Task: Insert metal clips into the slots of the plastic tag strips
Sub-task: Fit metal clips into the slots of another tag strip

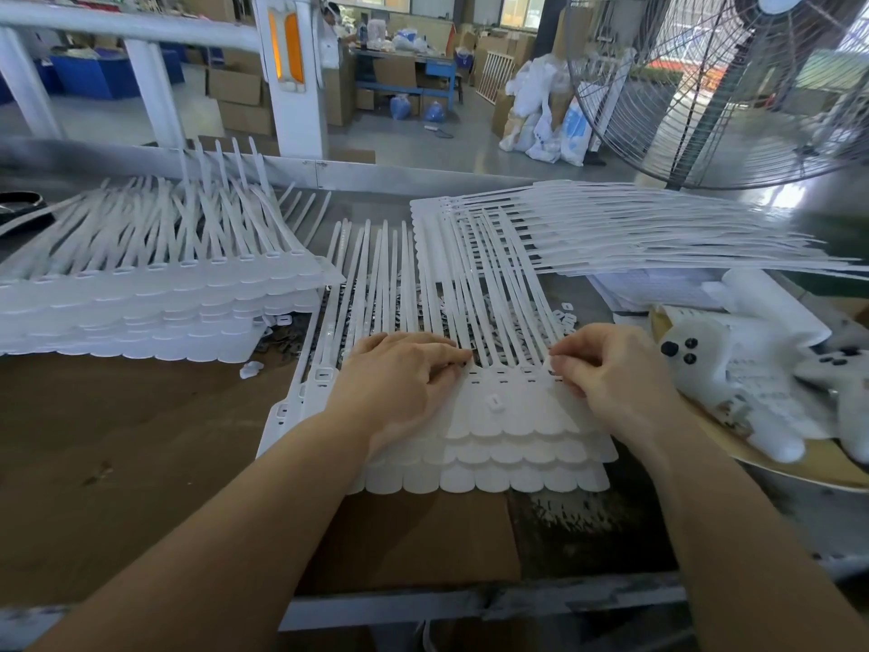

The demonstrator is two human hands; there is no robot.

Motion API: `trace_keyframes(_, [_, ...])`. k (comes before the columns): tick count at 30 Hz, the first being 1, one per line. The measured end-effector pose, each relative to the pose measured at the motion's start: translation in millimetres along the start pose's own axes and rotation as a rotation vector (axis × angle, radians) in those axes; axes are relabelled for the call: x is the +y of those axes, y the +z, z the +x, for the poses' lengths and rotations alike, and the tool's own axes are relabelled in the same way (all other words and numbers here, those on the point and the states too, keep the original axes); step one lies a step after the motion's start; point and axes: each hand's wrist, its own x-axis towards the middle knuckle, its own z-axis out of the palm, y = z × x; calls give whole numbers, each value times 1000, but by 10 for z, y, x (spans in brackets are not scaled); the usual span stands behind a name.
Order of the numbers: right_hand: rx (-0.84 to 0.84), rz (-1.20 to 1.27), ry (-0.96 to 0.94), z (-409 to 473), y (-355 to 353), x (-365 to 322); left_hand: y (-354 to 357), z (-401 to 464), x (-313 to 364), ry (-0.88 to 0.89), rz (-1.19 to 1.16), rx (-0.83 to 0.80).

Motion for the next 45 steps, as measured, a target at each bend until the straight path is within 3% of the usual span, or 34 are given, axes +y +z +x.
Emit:
trace_keyframes(10, [-5,116,41,17,-31,19,-1,-5,0,-6,6,-11])
trace_keyframes(16, [24,-32,74,63,-46,50,-18,-1,9,-12,13,-33])
trace_keyframes(29, [-35,35,208,127,-18,66,-17,-15,10,-4,2,-16])
trace_keyframes(45, [-25,-31,115,123,-31,78,-12,-8,12,-6,0,-4])
